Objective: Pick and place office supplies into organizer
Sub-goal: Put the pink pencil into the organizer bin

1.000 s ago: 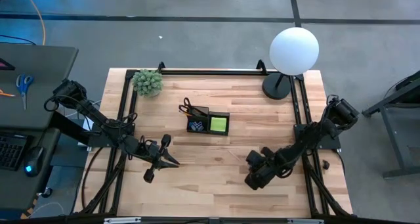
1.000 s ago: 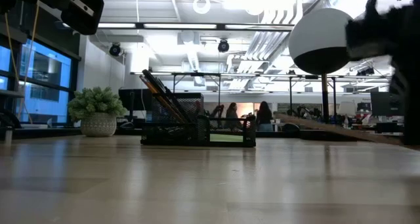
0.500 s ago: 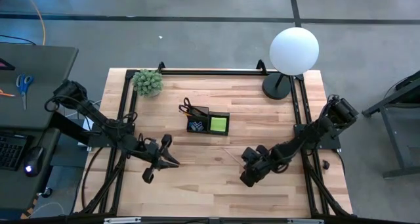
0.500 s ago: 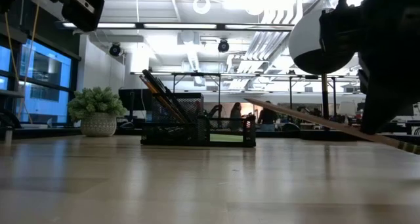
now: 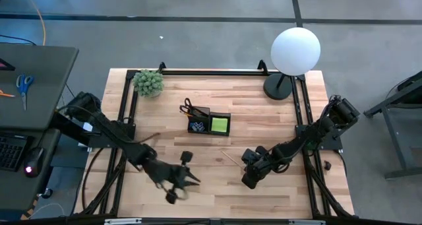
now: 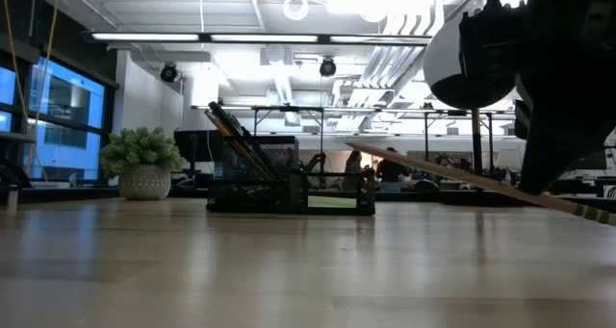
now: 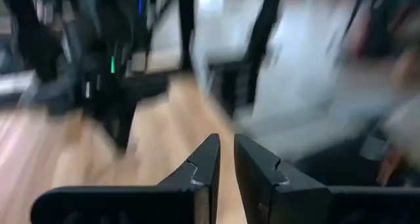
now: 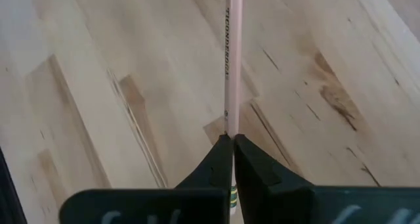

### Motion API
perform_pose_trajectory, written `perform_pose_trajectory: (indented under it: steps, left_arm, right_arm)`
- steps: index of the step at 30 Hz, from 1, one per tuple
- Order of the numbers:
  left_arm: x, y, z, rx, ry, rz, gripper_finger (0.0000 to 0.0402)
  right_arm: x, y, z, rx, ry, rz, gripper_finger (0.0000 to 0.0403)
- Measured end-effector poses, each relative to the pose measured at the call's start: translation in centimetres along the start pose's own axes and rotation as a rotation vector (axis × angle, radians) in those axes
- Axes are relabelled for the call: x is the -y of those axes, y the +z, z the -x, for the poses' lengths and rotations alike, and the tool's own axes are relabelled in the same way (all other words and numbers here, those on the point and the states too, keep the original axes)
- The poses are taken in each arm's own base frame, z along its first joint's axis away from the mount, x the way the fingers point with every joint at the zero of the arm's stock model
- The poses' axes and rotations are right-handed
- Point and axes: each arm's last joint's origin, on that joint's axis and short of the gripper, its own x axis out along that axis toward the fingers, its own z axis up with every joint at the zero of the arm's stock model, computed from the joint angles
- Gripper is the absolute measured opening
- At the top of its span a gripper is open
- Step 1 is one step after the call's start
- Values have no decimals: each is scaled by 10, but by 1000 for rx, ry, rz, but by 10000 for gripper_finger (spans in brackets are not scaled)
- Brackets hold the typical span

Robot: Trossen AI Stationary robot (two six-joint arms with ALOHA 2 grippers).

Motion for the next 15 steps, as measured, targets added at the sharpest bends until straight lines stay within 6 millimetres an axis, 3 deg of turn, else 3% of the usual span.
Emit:
perform_pose_trajectory:
  steps: [5, 11, 15]
  left_arm:
    - [7, 19, -30, -399, 147, -160, 35]
    - [19, 25, -55, -609, 139, -418, 35]
    - [20, 23, -63, -683, 133, -441, 35]
  right_arm:
    - [1, -1, 0, -9, -5, 53, 1]
    - [2, 0, 0, -35, -2, 107, 1]
    - [4, 1, -1, -50, -14, 130, 2]
